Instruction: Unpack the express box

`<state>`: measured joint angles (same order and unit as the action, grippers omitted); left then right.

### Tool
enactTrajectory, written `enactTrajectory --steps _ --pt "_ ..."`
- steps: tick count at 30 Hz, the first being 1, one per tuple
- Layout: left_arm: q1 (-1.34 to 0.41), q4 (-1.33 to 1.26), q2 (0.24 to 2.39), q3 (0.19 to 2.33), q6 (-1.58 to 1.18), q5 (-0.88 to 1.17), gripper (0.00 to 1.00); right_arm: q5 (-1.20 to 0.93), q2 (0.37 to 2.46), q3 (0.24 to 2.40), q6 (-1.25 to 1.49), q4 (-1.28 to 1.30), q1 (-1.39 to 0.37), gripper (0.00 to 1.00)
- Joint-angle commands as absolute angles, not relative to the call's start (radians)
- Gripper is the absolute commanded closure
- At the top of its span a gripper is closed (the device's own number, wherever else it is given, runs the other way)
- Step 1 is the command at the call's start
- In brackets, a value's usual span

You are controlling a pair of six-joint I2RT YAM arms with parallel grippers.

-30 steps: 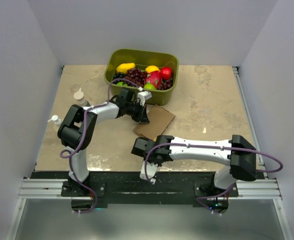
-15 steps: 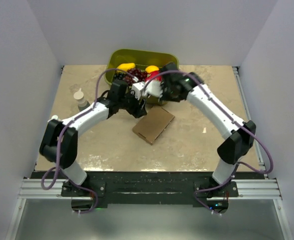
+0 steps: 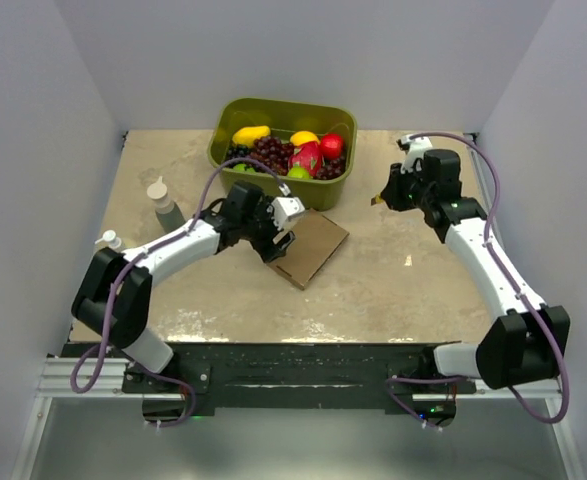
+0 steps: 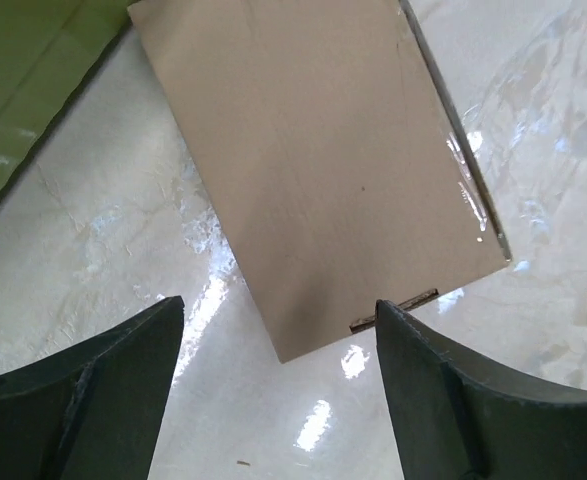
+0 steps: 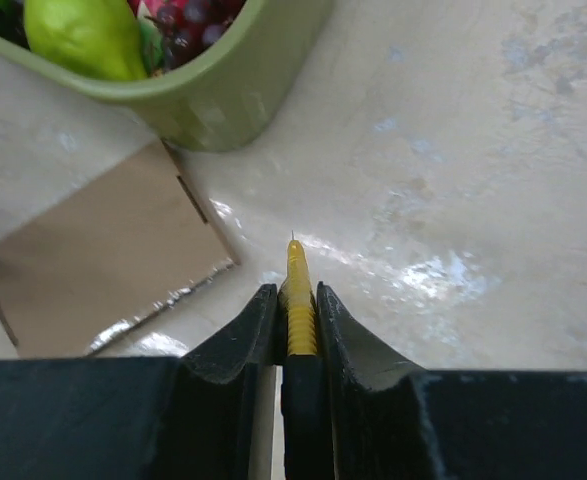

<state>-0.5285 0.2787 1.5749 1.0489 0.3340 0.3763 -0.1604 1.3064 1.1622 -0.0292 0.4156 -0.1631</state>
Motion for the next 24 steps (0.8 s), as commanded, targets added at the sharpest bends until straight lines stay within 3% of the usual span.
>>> enactTrajectory --steps 1,6,12,20,24 --pt "-0.552 0.265 1.626 1.058 0.512 0.241 0.18 -0.193 1.350 1.097 0.340 0.137 -0.140 1.00" --pt "-0.555 0.282 1.661 1.149 0.601 0.382 0.18 -0.230 1.426 1.080 0.494 0.159 -0.083 1.00" --pt "-0.627 0.269 1.790 1.256 0.520 0.517 0.18 -0.255 1.462 1.060 0.532 0.181 -0.058 1.00" --pt "-0.779 0.172 1.899 1.262 0.322 0.145 0.16 -0.213 1.457 1.055 0.574 0.176 -0.034 1.00" --pt "-0.818 0.172 1.901 1.209 0.354 0.074 0.14 -0.242 1.482 1.062 0.586 0.179 -0.017 1.00"
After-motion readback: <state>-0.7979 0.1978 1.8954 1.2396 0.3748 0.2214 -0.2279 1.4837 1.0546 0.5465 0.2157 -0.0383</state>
